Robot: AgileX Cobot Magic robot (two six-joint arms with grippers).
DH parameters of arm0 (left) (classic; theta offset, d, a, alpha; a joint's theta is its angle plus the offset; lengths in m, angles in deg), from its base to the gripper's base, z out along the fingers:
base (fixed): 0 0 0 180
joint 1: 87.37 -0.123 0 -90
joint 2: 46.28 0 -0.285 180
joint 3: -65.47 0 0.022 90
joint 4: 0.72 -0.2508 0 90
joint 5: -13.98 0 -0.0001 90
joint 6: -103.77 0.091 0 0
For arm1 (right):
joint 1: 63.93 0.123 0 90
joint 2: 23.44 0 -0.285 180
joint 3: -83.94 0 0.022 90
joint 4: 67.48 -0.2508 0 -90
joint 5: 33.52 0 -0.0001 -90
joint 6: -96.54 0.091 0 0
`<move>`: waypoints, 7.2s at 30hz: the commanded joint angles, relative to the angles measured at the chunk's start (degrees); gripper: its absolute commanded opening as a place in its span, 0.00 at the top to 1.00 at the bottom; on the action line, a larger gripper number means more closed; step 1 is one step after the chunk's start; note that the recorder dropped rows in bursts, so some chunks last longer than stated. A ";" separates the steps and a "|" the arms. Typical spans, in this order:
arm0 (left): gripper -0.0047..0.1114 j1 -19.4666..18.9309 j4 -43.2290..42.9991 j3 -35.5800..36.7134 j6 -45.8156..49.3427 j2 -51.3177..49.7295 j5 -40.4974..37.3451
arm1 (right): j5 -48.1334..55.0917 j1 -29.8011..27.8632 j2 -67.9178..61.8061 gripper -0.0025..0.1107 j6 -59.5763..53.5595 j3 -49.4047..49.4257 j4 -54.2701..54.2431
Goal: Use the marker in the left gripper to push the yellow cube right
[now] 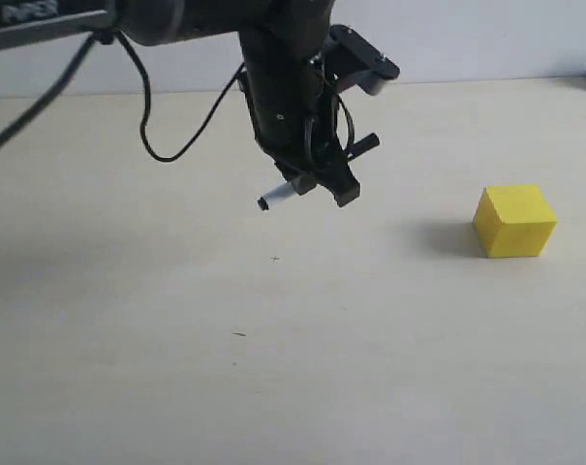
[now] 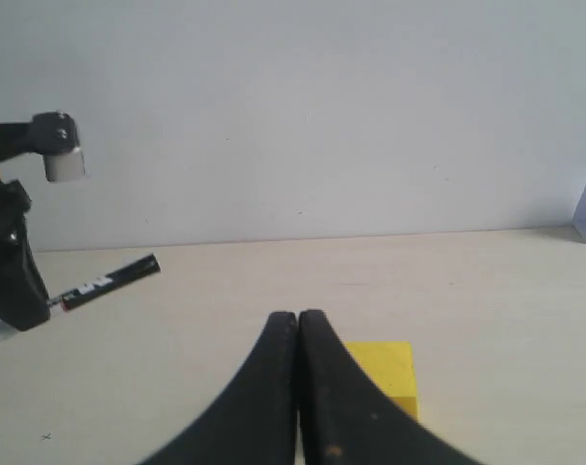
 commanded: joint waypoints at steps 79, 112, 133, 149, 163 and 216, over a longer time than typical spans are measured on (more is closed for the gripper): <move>0.94 -3.81 11.68 22.92 -51.65 -1.12 19.69 | -0.48 0.05 0.30 0.98 -0.09 0.28 0.01; 0.83 -5.43 11.82 17.46 -44.04 6.16 11.40 | -0.48 0.05 0.30 0.98 -0.09 0.28 0.01; 0.96 5.48 3.52 54.30 -36.58 40.81 57.50 | -0.48 0.05 0.30 0.98 -0.09 0.28 0.01; 0.96 5.48 3.52 60.01 -36.58 52.08 59.00 | -0.48 0.05 0.30 0.98 -0.09 0.28 0.01; 0.96 4.80 4.53 63.27 -39.40 53.29 43.95 | -0.48 0.05 0.30 0.98 -0.09 0.28 0.01; 0.96 -45.09 2.09 105.71 -22.79 121.48 53.30 | -0.48 0.05 0.30 0.98 -0.09 0.28 0.01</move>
